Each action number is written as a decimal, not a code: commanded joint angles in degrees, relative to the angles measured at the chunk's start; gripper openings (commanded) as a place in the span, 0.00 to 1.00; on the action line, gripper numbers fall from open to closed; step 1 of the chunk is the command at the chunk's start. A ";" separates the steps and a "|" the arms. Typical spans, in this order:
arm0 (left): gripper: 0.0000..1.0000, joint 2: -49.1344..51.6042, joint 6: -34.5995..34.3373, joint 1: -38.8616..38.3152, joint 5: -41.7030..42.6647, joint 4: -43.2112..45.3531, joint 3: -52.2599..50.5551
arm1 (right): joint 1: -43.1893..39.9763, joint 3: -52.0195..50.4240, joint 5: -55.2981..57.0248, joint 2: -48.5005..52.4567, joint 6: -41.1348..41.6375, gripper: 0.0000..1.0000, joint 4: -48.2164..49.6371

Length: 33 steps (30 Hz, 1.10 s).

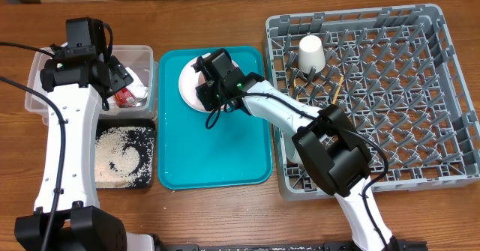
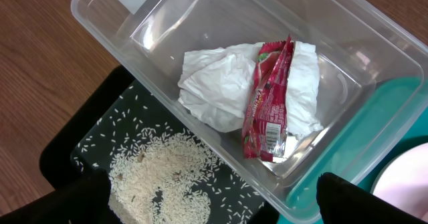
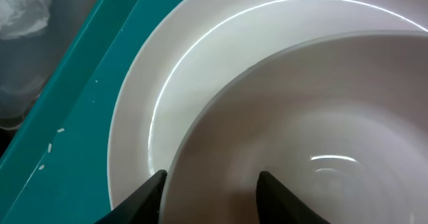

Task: Sort waste into correct bins and load items into the dishwasher
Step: 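Grasp the rim of the pink plate with the right gripper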

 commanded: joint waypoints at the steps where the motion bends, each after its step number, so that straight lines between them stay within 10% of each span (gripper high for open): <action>1: 1.00 -0.87 -0.81 0.20 0.33 0.07 1.31 | 0.28 1.01 0.15 -3.19 -0.22 0.44 -0.22; 24: 1.00 -0.87 -0.81 0.20 0.33 0.07 1.31 | 0.39 0.87 0.17 -4.50 -0.26 0.43 -3.04; 33: 1.00 -0.87 -0.81 0.20 0.33 0.07 1.31 | 0.37 0.87 1.60 -4.52 -0.26 0.27 -3.61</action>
